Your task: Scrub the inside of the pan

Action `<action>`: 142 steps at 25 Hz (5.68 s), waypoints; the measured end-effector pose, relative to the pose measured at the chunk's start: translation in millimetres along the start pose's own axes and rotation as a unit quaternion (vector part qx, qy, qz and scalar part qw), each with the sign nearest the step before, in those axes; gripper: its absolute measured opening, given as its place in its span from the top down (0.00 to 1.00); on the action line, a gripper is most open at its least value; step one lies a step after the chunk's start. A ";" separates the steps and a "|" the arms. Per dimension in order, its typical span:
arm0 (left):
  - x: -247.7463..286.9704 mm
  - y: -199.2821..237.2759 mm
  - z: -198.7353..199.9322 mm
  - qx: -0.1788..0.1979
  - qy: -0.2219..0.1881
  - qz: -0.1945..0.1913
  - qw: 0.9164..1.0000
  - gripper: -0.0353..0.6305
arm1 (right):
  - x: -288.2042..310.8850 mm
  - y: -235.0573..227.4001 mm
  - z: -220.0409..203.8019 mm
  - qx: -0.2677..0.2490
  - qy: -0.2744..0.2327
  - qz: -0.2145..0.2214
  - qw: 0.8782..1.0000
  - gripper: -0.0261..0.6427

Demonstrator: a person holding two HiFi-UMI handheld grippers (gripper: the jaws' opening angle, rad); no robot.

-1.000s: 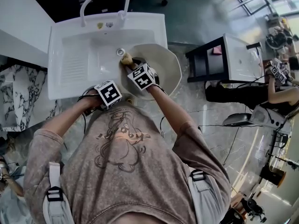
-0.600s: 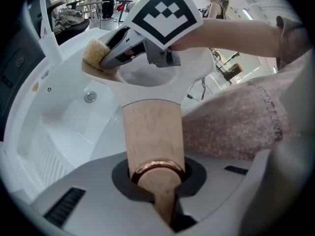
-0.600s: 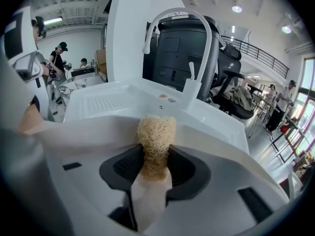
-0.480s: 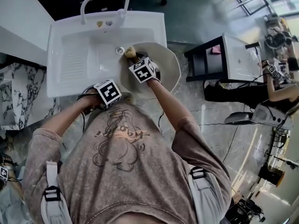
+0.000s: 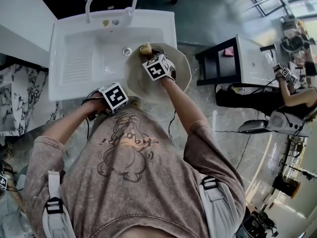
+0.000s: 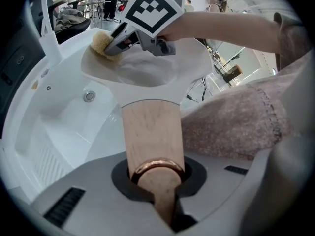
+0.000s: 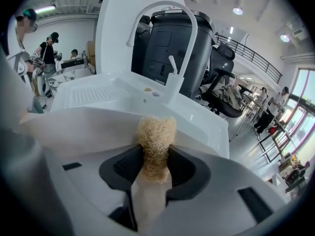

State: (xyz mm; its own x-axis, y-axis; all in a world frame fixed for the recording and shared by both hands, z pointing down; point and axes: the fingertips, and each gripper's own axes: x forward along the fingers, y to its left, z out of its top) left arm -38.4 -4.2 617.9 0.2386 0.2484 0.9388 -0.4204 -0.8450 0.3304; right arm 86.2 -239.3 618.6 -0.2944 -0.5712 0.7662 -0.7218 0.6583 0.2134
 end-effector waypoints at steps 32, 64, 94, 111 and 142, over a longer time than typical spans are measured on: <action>2.6 -4.8 -1.9 -0.015 0.001 0.003 1.000 0.88 | -55.4 -67.9 -59.2 -0.079 0.138 -0.034 0.987 0.72; -1.7 -10.2 0.4 -0.027 -0.001 -0.012 1.000 0.88 | -135.3 -28.8 -121.1 -0.124 0.269 0.150 0.943 0.73; 0.9 -11.3 1.6 -0.033 -0.003 -0.022 0.999 0.88 | -152.8 103.6 -102.1 -0.214 0.221 0.320 0.896 0.73; 1.4 -13.5 2.2 -0.040 0.000 -0.027 0.999 0.88 | -122.7 144.4 -61.0 -0.192 0.179 0.368 0.892 0.73; 1.6 -23.1 4.6 -0.036 -0.013 -0.055 0.998 0.86 | -20.9 108.1 -19.7 -0.149 0.141 0.234 0.950 0.73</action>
State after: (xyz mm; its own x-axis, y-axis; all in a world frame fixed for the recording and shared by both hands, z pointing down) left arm -24.2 13.5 611.3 0.3094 0.3243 0.8939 -0.4527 -0.7764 0.4384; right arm 26.7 -146.6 637.6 -0.3294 -0.0545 0.9426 -0.3307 0.9417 -0.0611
